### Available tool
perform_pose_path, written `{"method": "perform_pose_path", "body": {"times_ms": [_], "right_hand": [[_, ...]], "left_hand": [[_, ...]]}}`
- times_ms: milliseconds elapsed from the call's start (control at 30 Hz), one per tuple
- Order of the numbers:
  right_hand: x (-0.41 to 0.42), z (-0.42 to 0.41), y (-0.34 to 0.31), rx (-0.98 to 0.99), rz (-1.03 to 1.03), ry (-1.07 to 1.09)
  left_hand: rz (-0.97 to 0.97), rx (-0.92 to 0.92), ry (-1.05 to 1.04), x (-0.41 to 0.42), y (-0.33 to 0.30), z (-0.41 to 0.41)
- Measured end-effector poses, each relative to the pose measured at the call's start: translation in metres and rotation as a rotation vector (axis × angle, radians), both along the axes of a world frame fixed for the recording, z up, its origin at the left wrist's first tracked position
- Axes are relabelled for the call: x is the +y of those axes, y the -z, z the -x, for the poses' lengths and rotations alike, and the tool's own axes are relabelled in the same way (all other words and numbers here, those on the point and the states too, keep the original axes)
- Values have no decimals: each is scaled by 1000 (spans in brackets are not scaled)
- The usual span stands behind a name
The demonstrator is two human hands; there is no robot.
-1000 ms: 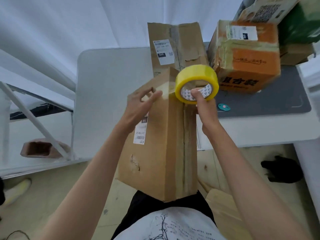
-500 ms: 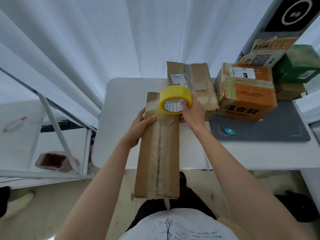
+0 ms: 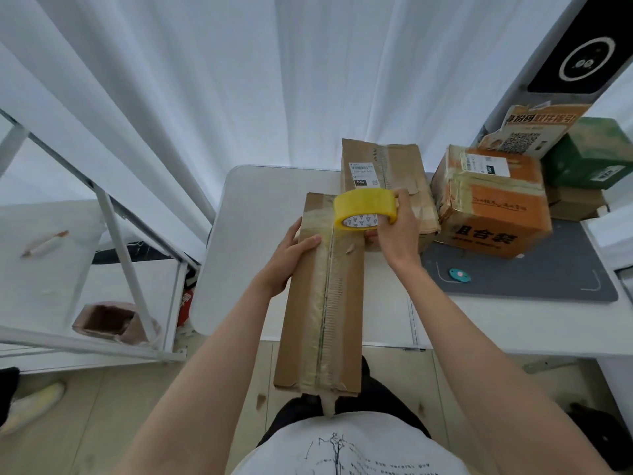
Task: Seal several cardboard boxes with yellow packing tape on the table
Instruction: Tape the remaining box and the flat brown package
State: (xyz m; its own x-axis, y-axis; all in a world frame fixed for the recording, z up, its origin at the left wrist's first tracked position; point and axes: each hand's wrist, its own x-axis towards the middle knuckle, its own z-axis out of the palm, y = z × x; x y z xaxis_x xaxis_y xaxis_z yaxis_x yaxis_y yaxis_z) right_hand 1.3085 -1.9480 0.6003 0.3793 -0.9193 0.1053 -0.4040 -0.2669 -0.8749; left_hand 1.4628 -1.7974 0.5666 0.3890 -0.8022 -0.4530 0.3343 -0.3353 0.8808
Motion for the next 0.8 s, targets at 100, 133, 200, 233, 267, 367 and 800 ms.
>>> {"method": "perform_pose_path", "body": {"times_ms": [100, 133, 200, 233, 267, 367, 800], "right_hand": [[-11, 8, -6, 8, 94, 98], [-17, 13, -7, 49, 117, 156], [-27, 25, -4, 150, 121, 224], [-29, 29, -1, 180, 109, 227], [-29, 31, 3, 194, 89, 225], [-25, 33, 12, 210, 15, 241], [-17, 36, 45, -50, -432, 280]], "left_hand": [[11, 24, -24, 3, 0, 0], [10, 26, -29, 3, 0, 0], [11, 24, -20, 2, -1, 2], [13, 23, -19, 0, -1, 3], [16, 26, -17, -1, 0, 4], [14, 33, -13, -2, 3, 0], [-1, -41, -51, -2, 6, 1]]}}
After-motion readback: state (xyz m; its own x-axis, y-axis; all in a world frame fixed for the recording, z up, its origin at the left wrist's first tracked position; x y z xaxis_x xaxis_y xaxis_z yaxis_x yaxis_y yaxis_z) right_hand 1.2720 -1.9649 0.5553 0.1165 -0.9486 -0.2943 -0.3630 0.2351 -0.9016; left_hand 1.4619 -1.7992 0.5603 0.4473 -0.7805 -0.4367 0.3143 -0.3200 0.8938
